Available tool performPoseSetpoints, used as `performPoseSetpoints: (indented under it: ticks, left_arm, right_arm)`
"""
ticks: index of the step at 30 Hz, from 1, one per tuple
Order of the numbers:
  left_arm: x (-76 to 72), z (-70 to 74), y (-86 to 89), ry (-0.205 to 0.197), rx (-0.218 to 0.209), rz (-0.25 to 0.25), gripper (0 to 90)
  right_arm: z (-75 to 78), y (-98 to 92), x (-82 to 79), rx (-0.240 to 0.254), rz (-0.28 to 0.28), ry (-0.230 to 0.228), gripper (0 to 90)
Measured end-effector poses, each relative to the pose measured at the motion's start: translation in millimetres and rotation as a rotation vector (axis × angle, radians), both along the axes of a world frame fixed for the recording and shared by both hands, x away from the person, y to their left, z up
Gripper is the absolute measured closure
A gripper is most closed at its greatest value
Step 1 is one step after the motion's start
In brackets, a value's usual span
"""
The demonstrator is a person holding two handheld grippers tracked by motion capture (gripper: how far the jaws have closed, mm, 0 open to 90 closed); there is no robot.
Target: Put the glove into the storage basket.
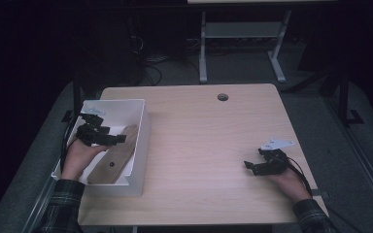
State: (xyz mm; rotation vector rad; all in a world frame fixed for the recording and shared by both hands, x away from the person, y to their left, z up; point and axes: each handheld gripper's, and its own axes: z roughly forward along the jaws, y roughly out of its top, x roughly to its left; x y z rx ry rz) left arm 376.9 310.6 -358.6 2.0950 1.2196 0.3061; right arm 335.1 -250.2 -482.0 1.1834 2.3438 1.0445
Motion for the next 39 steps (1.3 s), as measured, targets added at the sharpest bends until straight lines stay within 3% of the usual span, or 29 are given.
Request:
performPoseSetpoints:
  ticks: [6,17,21,39]
  left_arm:
    - [0.1,27.3,-8.5,-0.037,-0.041,-0.032,15.6]
    - [-0.6,54.8,-34.2,-0.066,-0.109,-0.104,15.6]
    - [-0.4,61.9,-47.7,-0.076,-0.133,-0.130,15.6]
    - [0.9,77.1,-122.7,-0.114,-0.163,-0.248,15.6]
  right_arm:
    - [0.0,0.0,0.1,0.000,0.000,-0.001,18.8]
    - [-0.1,0.0,0.1,0.001,0.001,-0.002,18.9]
    - [-0.1,-0.1,0.1,0.001,0.001,-0.002,18.8]
    - [-0.1,0.0,0.1,0.001,0.001,-0.001,18.6]
